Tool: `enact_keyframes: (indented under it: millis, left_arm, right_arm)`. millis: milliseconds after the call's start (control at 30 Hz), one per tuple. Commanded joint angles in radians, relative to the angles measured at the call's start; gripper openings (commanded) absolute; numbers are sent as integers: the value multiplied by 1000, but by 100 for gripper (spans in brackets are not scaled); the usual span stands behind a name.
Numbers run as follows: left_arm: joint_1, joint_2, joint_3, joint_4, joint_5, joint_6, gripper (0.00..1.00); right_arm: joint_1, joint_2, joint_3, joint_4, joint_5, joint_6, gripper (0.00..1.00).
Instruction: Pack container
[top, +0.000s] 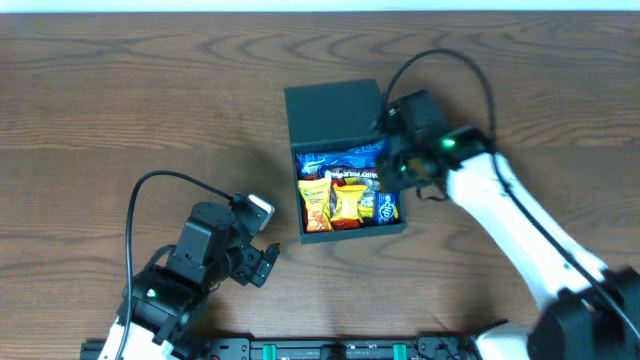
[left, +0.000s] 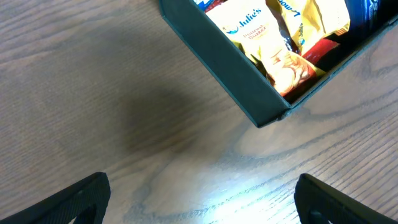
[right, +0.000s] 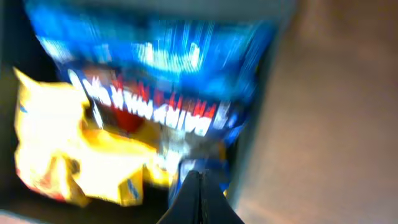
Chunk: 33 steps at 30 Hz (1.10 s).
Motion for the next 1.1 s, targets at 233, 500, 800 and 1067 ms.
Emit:
enact_keyframes:
  millis: [233,500,800,1067]
  left_arm:
    - [3,-4,-5,-3,-3,-5,95]
    - [3,-4,-5,-3,-3,-5,95]
    - [3,-4,-5,-3,-3,-5,95]
    - [3,-4,-5,-3,-3,-5,95]
  right_arm:
    - [-333,-3,14,224,-169,17,1]
    - [-540,190,14,302,-793,-201,1]
    - [-556,449,16,383,-1086,-402,1]
    - [-545,580,103,547,-999,-47,1]
